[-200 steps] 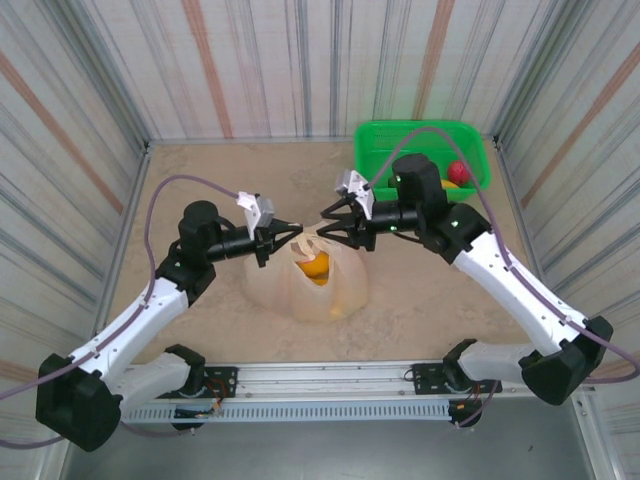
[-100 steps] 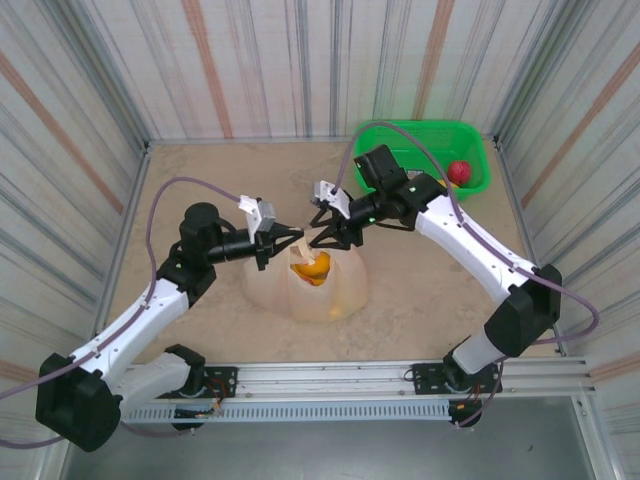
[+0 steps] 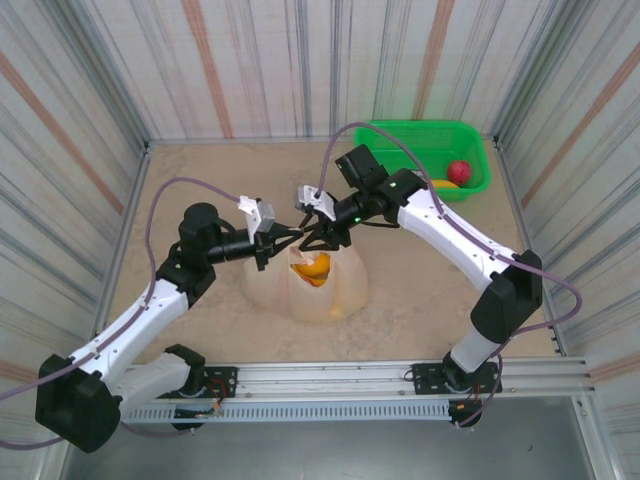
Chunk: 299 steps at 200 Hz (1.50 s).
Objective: Place the fake fruits into the plastic bag and tie a complex knot
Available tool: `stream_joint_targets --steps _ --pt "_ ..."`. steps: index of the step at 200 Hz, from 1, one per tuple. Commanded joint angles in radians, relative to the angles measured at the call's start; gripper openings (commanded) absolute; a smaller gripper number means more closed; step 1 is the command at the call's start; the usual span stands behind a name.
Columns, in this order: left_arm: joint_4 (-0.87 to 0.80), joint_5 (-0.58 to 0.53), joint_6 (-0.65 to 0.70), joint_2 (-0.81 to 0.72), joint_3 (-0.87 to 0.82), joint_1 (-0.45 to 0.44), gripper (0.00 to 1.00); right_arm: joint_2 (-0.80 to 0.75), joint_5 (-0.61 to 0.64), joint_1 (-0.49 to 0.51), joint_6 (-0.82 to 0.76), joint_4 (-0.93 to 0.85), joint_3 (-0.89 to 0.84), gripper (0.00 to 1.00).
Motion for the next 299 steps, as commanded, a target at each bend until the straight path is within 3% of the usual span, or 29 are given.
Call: stream_joint_targets --steps 1,29,64,82,95,114,153,197,240,268,281,299 --pt "0.034 0.032 0.018 -0.025 -0.009 -0.001 0.0 0.03 0.012 0.006 -0.02 -0.035 0.039 0.46" --pt "0.035 0.037 0.016 -0.02 -0.007 -0.001 0.0 0.053 -0.001 0.013 -0.019 -0.041 0.06 0.34" --pt "0.025 0.027 0.017 -0.017 -0.004 -0.001 0.0 0.054 0.024 0.025 -0.034 -0.053 0.072 0.0" --pt "0.002 -0.001 0.017 -0.032 0.0 -0.001 0.0 0.021 0.104 0.047 -0.049 -0.022 0.04 0.0" --pt "-0.036 -0.018 0.019 -0.05 0.01 -0.001 0.23 -0.022 0.178 0.063 -0.047 0.05 -0.015 0.0" --pt "-0.087 -0.079 0.012 -0.088 0.017 -0.009 0.42 -0.107 0.3 0.081 -0.033 0.225 -0.139 0.0" --pt "-0.213 -0.158 -0.02 -0.143 0.075 -0.02 0.53 -0.236 0.43 0.093 -0.024 0.5 -0.322 0.0" --pt "-0.274 -0.186 -0.075 -0.253 0.089 -0.019 0.68 -0.284 0.552 0.128 -0.099 0.614 -0.392 0.0" --pt "-0.422 -0.366 -0.155 -0.296 0.16 -0.012 0.66 -0.293 0.569 0.15 -0.122 0.641 -0.412 0.0" --pt "-0.549 -0.456 -0.224 -0.214 0.222 0.022 0.6 -0.304 0.58 0.177 -0.16 0.676 -0.439 0.0" --pt "-0.615 -0.432 -0.319 -0.129 0.266 0.071 0.61 -0.31 0.582 0.188 -0.189 0.692 -0.451 0.0" --pt "-0.599 -0.225 -0.48 -0.004 0.274 0.164 0.58 -0.314 0.588 0.202 -0.217 0.71 -0.468 0.0"
